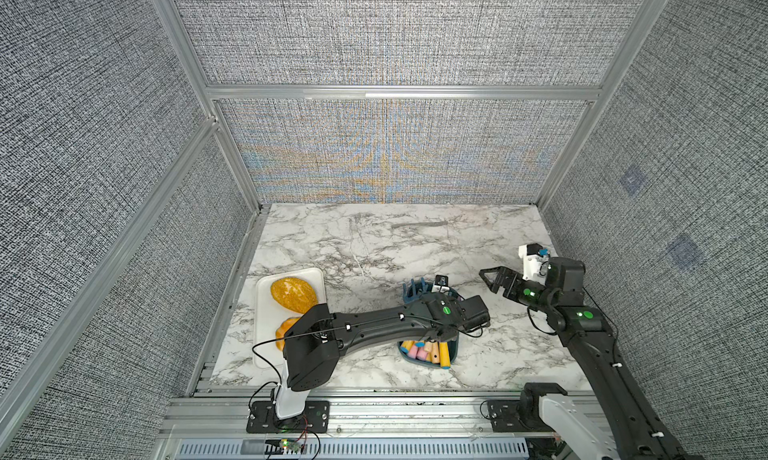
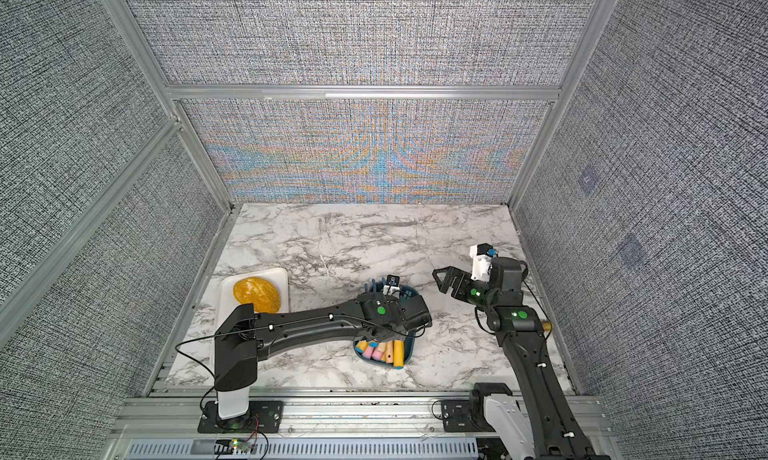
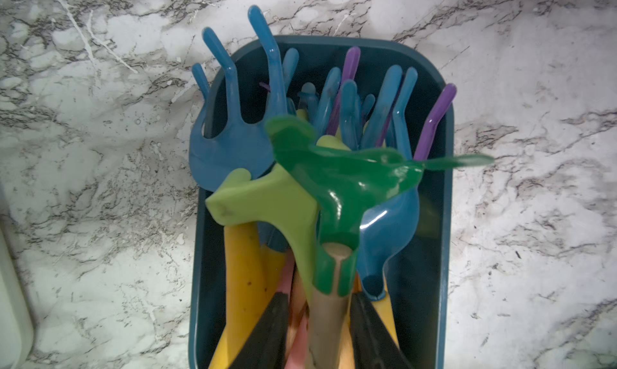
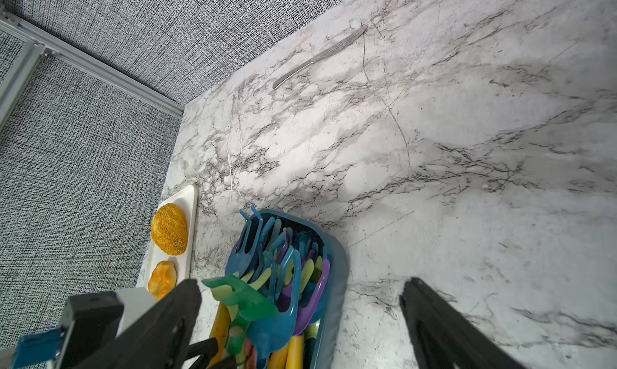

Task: Put the rake into the storage box
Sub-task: Place the rake in the storage box.

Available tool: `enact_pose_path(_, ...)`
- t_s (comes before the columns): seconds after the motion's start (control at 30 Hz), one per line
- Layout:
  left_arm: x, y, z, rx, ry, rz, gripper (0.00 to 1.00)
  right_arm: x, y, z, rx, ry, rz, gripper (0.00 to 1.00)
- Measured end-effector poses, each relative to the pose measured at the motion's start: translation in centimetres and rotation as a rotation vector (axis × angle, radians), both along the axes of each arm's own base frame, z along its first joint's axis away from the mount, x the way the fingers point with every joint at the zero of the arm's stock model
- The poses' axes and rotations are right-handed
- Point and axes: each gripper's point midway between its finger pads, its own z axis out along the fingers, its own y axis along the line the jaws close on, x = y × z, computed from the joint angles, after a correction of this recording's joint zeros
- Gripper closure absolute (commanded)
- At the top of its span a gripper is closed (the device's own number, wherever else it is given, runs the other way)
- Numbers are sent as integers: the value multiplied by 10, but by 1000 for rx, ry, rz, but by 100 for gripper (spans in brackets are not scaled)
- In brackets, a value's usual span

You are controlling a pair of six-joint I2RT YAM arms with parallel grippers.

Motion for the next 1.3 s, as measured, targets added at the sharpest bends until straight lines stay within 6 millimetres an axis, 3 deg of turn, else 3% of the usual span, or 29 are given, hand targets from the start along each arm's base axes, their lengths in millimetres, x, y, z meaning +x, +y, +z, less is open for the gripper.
enact_pose_path(0.27,1,-1,2,-6,1,3,62,-1,1,-2,-1,1,5,1)
enact_pose_path(0.47,1,0,17,-42,-8,1,38,-2,2,-2,6,-1,14,1)
enact_pose_path(0.77,6,9,51,-102,-57,2,23,-3,4,2,12,-13,24,1)
enact_pose_path(1.17,32,62,73,-102,-110,51,2,-4,8,7,24,-27,47,1)
enact_pose_path(1.3,43,91,81,-103,-133,83,1,-4,8,16,20,-70,51,1)
